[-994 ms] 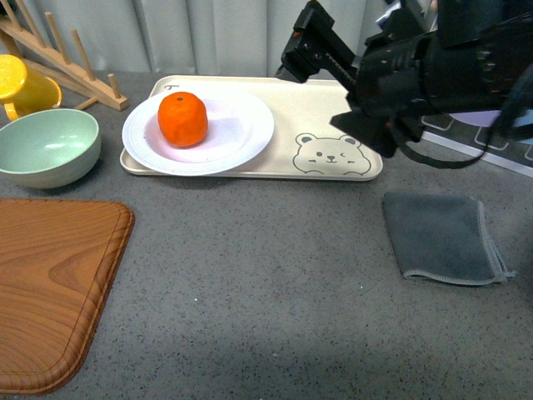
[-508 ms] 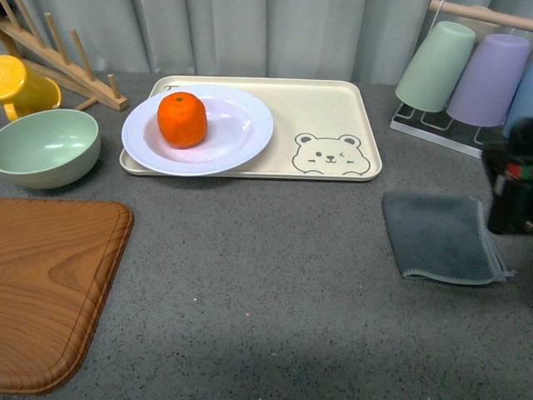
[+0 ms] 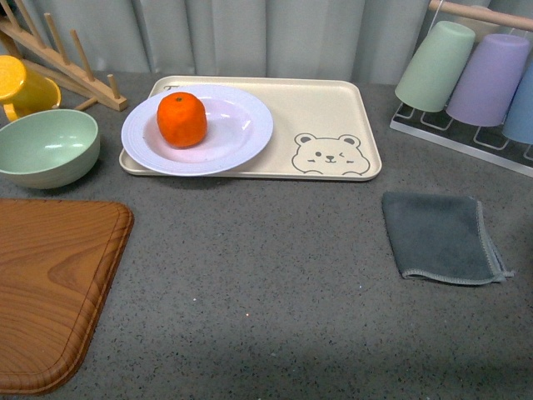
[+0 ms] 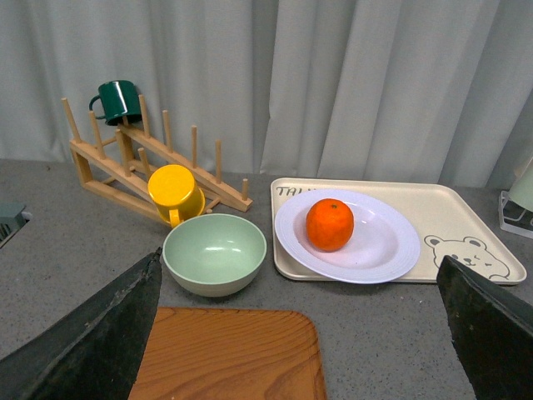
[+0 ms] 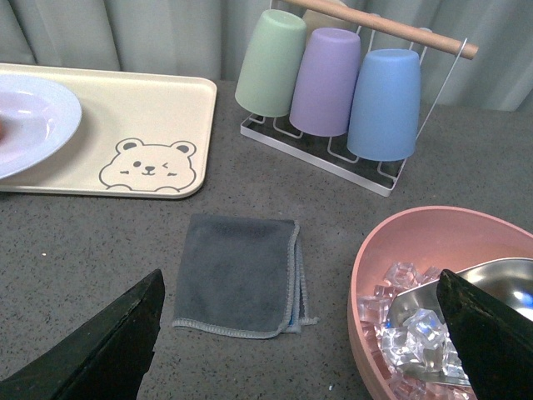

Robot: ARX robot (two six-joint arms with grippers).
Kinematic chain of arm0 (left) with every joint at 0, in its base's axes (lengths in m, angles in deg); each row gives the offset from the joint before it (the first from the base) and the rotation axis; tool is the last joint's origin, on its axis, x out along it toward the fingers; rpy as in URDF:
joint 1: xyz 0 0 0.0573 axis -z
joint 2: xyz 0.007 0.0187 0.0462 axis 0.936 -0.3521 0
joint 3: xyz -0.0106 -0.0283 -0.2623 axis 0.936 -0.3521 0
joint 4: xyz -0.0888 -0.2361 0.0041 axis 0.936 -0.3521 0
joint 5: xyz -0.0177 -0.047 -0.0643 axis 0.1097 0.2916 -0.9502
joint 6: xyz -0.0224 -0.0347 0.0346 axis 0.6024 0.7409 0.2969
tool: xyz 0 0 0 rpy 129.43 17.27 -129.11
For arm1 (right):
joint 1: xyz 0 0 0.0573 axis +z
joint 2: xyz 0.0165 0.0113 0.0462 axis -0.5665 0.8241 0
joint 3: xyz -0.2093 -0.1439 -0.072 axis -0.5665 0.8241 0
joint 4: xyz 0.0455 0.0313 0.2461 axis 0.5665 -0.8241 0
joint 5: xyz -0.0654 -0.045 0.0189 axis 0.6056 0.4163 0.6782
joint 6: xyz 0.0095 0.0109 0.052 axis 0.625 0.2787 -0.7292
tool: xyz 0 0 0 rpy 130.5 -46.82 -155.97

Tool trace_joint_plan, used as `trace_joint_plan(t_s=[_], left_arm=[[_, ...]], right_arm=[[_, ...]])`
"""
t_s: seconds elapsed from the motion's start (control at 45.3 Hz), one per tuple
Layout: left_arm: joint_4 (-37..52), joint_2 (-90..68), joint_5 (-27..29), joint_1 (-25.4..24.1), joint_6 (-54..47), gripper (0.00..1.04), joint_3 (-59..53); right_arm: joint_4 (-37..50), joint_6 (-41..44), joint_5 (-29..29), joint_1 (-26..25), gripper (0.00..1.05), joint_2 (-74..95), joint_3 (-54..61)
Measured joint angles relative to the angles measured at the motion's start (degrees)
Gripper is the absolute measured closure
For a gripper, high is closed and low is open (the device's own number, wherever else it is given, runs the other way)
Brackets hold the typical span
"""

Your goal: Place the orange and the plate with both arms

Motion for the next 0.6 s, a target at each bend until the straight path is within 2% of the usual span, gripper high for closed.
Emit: trace_joint_plan(t_s=[0.11,0.155,0.199,0.508,0.53,0.596], left_arm=[[0.0,0.0,0.0,0.0,0.0,0.07,0.0],[0.0,0.1,0.0,0.0,0.0,0.07,0.0],[0.0,0.0,0.1,0.0,0.0,0.07,0.0],[0.0,0.1,0.1,0.0,0.0,0.07,0.0],[0.0,0.1,0.1,0.0,0.0,0.07,0.0],[0.0,0.1,0.1,0.0,0.0,0.07,0.0]], right_arm=[[21.0,0.9,-3.4,-2.3,0.27,6.1,3.7],[24.3,1.0,-5.4,-4.3,0.37,2.7,3.7],[20.3,1.0,-7.4,-6.7,0.50,-3.1,3.7],[-0.8,1.0,-14.6,-14.2,1.02,-23.4,3.2],[-2.6,1.1,-15.0,-14.6,1.04,-24.7,3.2],[-7.0,1.2,-16.6,-16.1,1.04,-28.8,3.2]])
